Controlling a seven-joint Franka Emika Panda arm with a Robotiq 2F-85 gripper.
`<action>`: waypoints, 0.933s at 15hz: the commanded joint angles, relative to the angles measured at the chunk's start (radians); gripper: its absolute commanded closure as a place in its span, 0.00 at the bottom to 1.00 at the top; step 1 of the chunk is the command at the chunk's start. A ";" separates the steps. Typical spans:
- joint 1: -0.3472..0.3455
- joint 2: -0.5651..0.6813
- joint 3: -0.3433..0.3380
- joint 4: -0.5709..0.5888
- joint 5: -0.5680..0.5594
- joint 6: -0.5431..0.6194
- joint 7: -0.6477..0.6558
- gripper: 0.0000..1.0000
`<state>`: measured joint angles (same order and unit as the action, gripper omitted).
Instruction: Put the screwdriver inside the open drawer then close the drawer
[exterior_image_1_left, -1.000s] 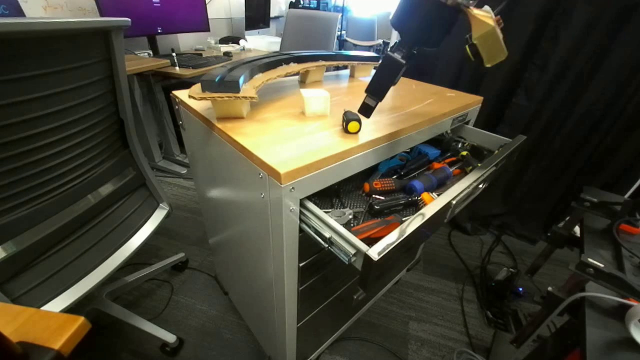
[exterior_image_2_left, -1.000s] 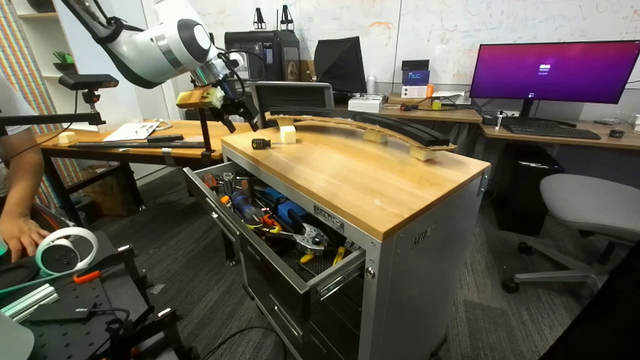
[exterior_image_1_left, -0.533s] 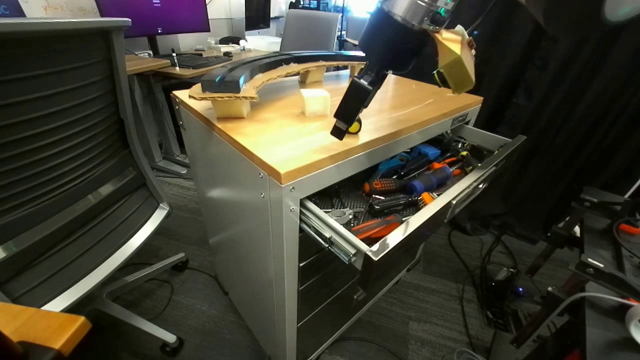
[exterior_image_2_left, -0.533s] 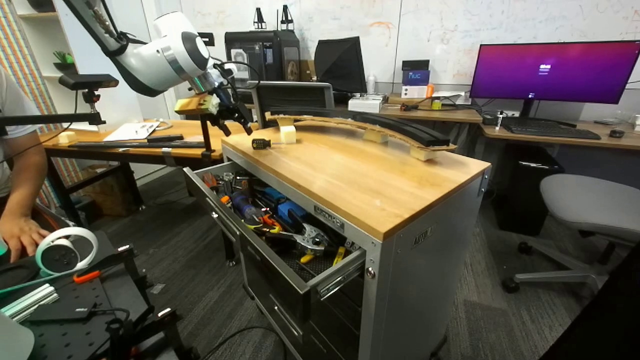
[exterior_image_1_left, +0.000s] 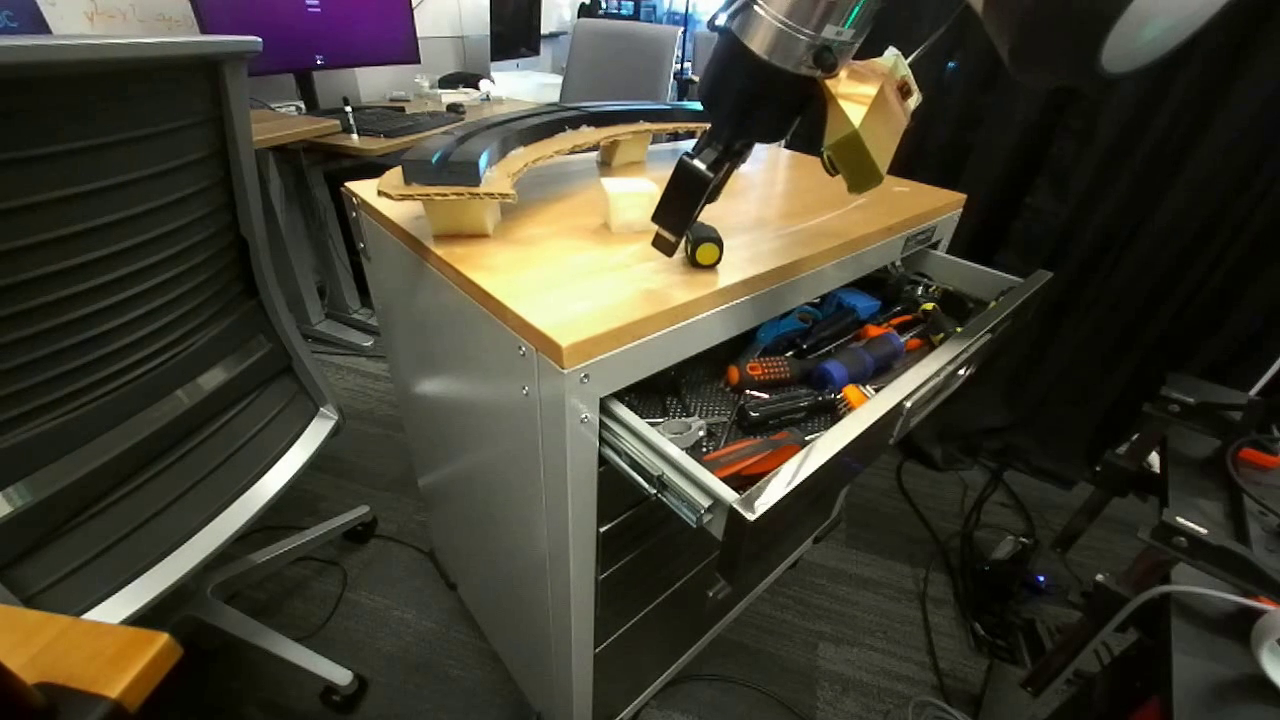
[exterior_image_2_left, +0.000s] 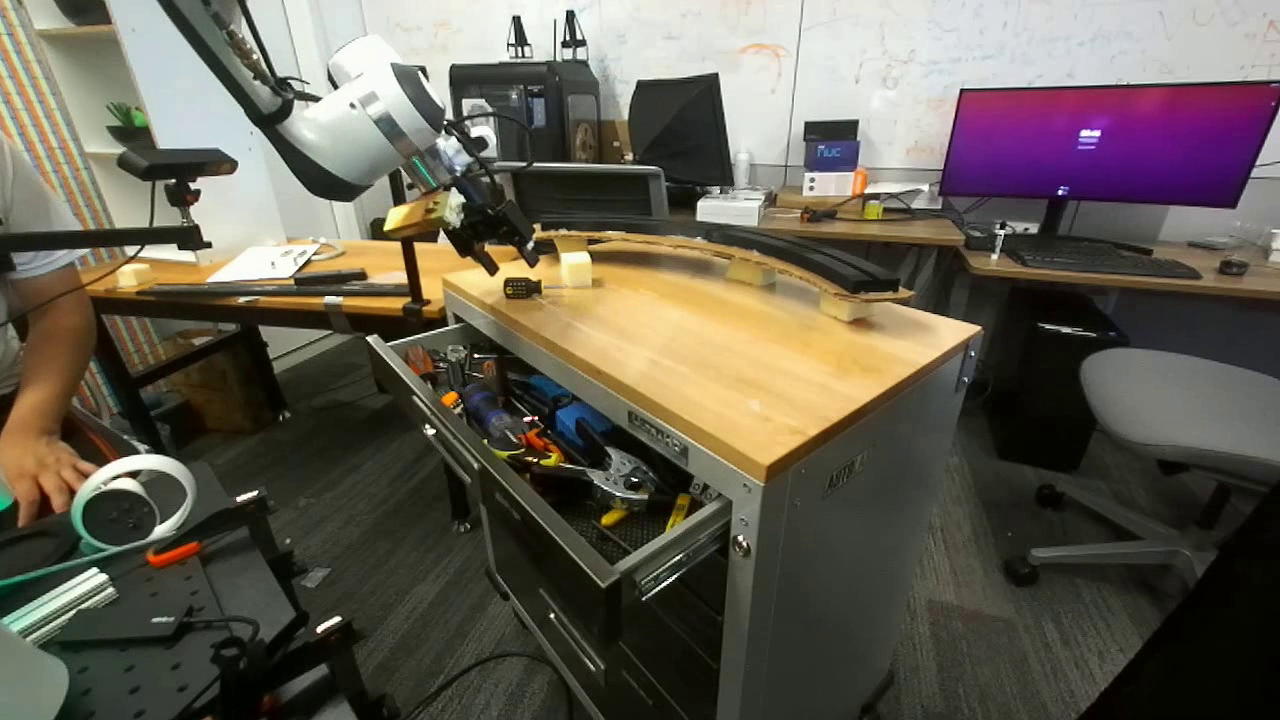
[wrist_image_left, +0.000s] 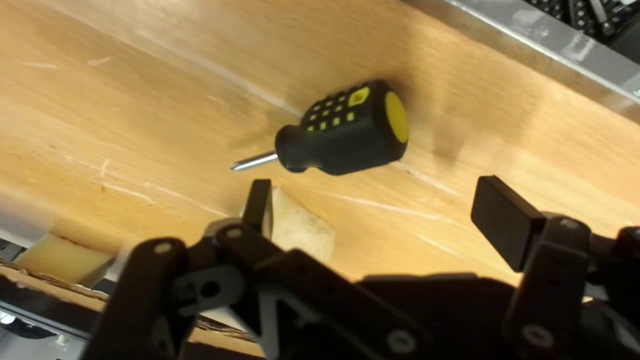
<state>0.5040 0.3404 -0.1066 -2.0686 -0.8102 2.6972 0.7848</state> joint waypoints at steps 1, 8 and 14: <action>0.011 0.011 -0.023 0.031 -0.023 -0.035 0.040 0.25; -0.121 -0.025 0.076 -0.030 0.002 -0.026 0.033 0.73; -0.225 -0.096 0.143 -0.170 0.167 0.051 -0.070 0.84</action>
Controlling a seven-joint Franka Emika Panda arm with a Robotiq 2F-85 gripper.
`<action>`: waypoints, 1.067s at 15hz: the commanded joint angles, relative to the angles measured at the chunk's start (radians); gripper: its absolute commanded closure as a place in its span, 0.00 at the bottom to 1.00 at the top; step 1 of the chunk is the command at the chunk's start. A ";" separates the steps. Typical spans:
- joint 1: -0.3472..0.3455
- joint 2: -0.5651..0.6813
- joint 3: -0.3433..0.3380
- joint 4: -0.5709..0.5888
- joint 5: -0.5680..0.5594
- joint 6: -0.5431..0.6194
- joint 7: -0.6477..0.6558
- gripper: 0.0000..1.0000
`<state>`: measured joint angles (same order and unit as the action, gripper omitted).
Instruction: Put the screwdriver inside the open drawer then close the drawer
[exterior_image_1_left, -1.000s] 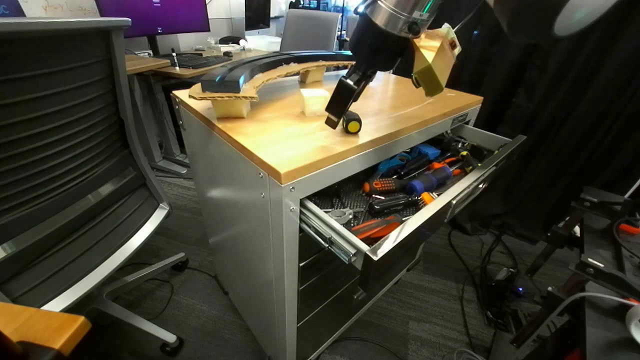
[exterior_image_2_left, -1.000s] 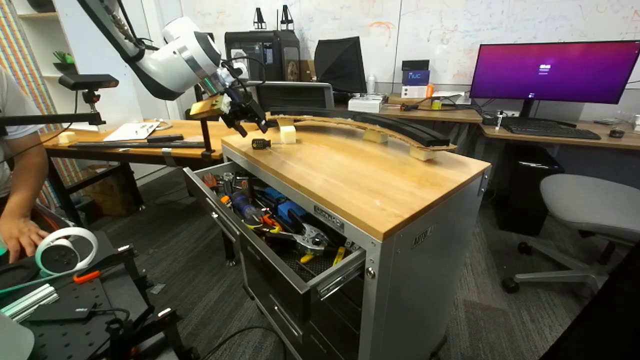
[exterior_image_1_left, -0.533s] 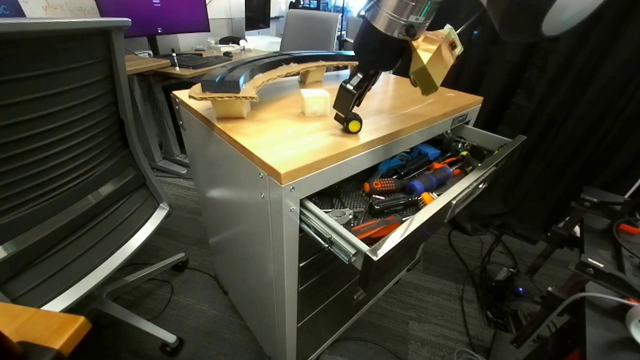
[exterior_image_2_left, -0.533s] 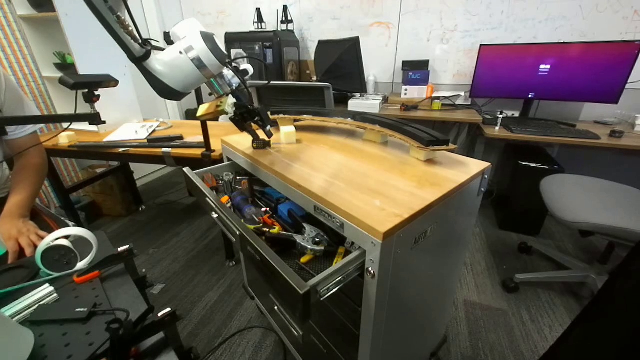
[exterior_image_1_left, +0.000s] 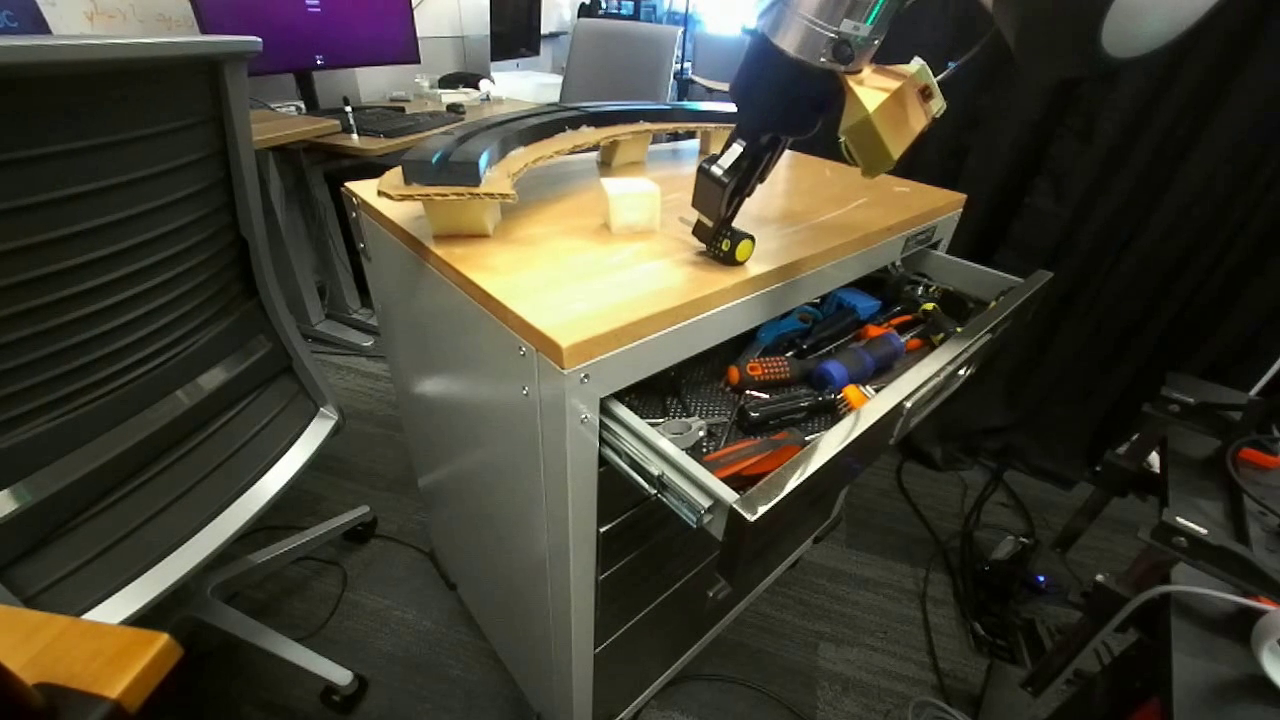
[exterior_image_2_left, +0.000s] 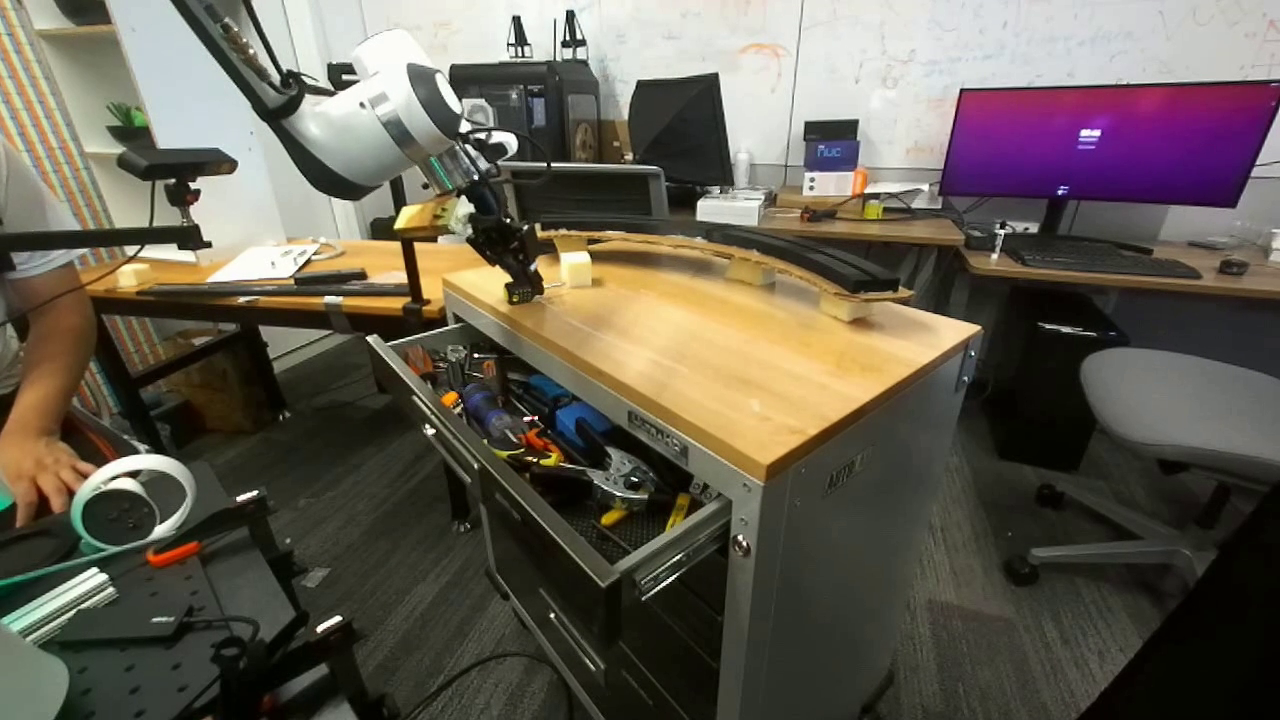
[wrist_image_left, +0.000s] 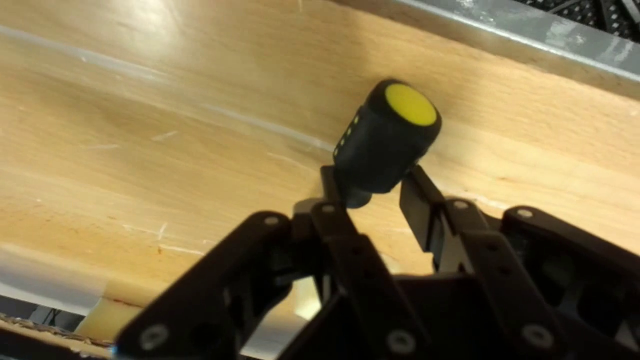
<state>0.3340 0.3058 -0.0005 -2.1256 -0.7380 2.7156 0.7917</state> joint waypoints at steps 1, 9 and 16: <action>-0.068 -0.077 0.046 -0.137 0.136 0.035 -0.115 0.84; -0.178 -0.232 0.205 -0.389 0.730 0.076 -0.652 0.93; -0.163 -0.298 0.244 -0.471 0.868 -0.071 -0.802 0.51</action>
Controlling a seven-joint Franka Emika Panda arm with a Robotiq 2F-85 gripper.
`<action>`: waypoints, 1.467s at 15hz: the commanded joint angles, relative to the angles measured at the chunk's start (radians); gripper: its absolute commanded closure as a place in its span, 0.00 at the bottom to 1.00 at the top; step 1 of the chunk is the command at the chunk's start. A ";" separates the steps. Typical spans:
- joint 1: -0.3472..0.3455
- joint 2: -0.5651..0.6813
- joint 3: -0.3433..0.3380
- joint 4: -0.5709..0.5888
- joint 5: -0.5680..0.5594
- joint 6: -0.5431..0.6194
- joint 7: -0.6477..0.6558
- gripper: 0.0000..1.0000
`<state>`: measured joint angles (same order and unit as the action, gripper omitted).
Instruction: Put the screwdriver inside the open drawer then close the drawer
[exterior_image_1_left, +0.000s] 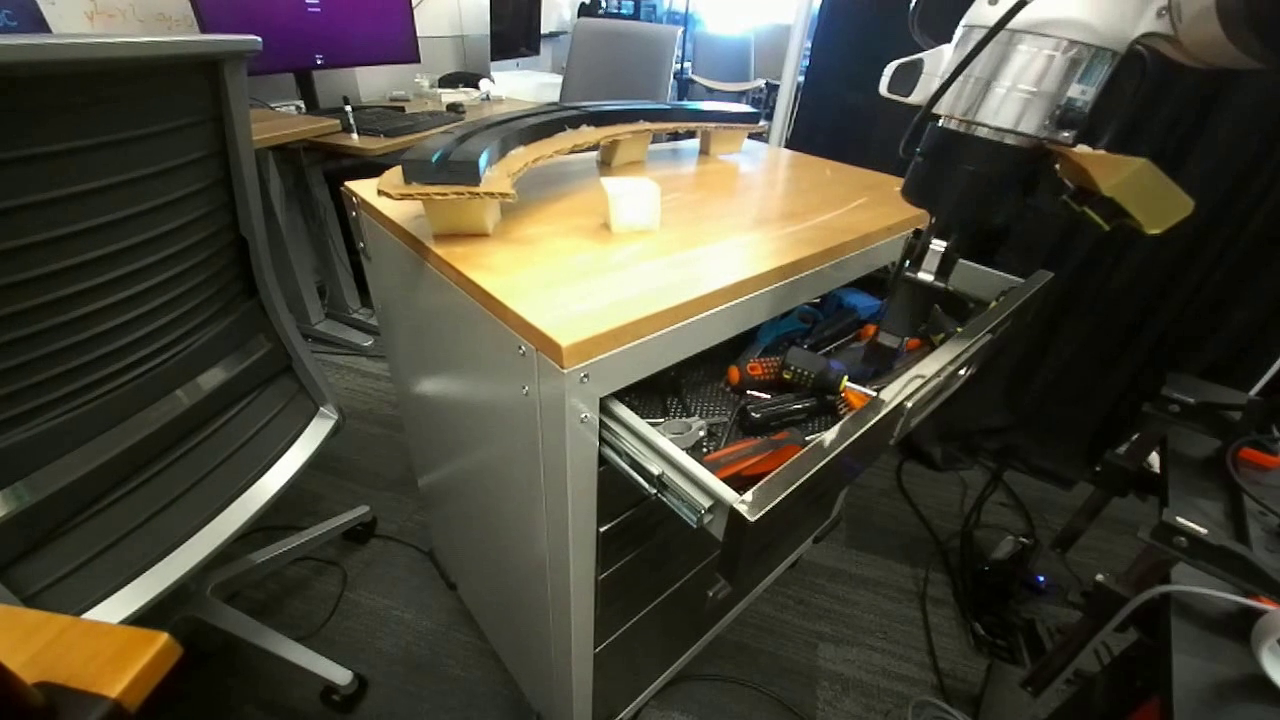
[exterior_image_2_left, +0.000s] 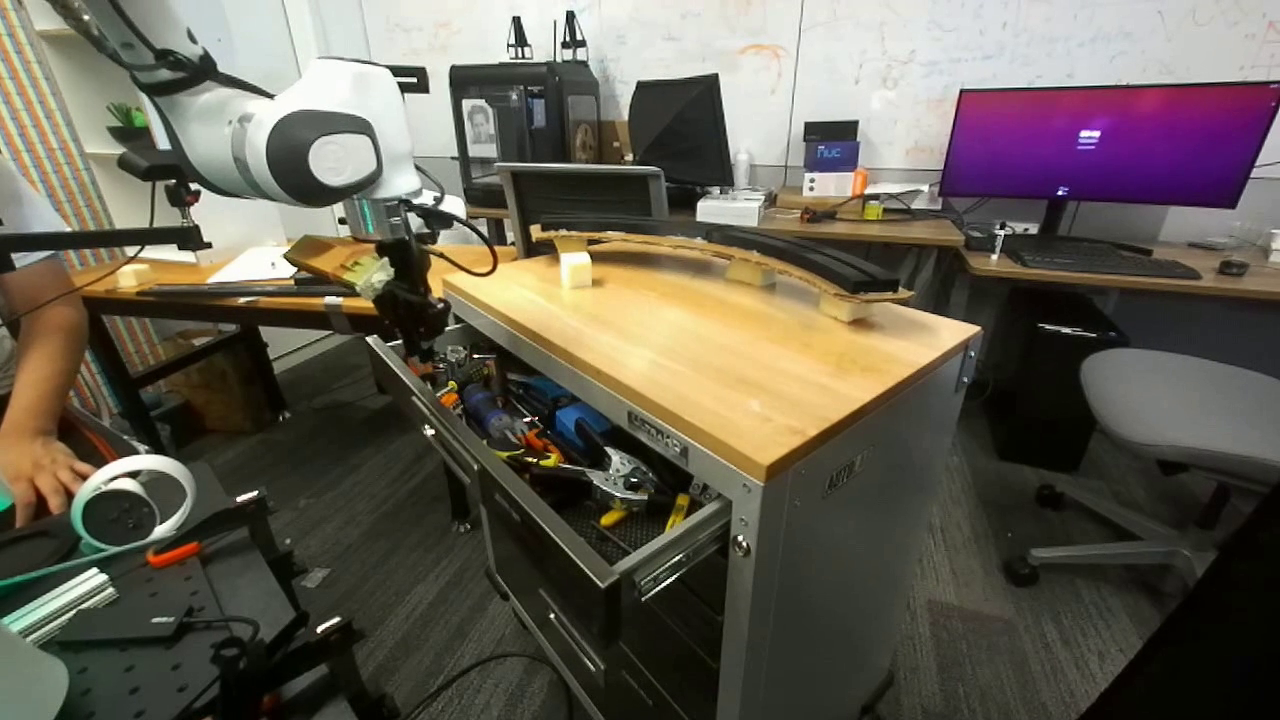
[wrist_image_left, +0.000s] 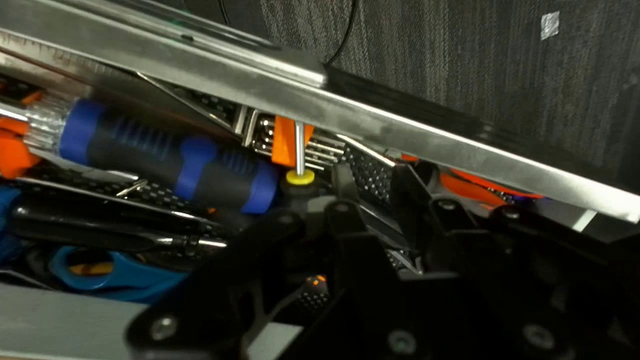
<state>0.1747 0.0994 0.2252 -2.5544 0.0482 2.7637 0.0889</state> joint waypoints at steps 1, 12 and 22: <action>-0.015 -0.110 0.030 -0.045 0.166 -0.231 -0.176 0.42; -0.019 -0.015 -0.068 -0.120 0.086 -0.200 -0.160 0.99; 0.064 0.116 -0.283 -0.042 -0.419 0.191 0.319 0.96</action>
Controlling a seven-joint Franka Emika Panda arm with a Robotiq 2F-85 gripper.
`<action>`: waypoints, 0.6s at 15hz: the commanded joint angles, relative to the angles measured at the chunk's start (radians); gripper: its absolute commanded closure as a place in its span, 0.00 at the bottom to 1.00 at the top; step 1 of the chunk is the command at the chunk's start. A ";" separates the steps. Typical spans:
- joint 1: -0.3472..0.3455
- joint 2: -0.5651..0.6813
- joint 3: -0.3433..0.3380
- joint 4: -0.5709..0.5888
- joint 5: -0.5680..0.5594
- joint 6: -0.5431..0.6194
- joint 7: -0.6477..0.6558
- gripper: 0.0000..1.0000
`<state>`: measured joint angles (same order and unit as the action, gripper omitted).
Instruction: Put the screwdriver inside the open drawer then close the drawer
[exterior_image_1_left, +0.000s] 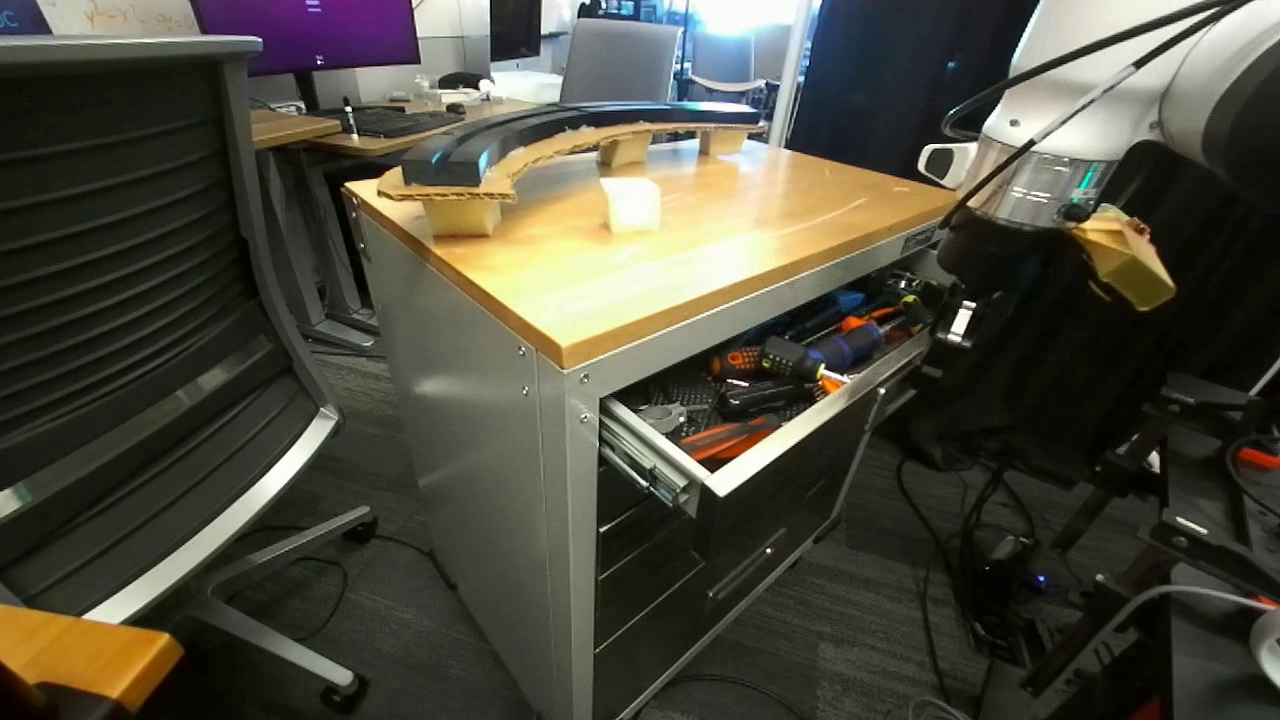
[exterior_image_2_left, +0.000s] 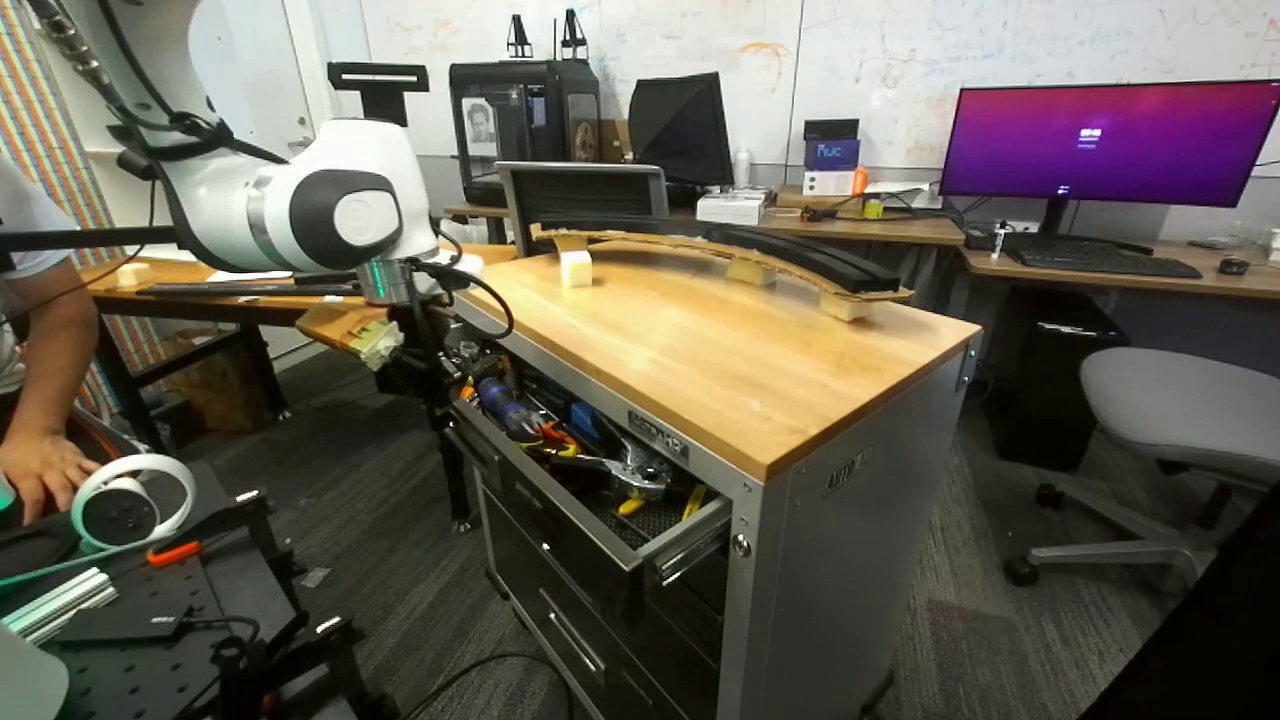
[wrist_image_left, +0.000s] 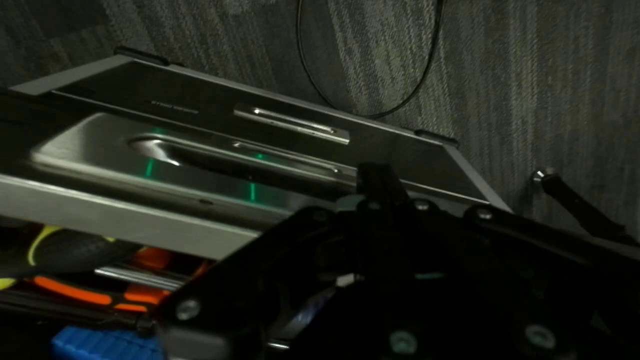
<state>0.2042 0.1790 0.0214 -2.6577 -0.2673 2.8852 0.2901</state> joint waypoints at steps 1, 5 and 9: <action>0.039 0.051 -0.089 0.077 -0.113 0.088 0.147 0.95; 0.024 0.129 -0.077 0.138 -0.052 0.185 0.195 0.94; 0.060 0.200 -0.108 0.200 -0.064 0.251 0.258 0.95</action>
<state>0.2246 0.3052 -0.0559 -2.5360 -0.3287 3.0614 0.4968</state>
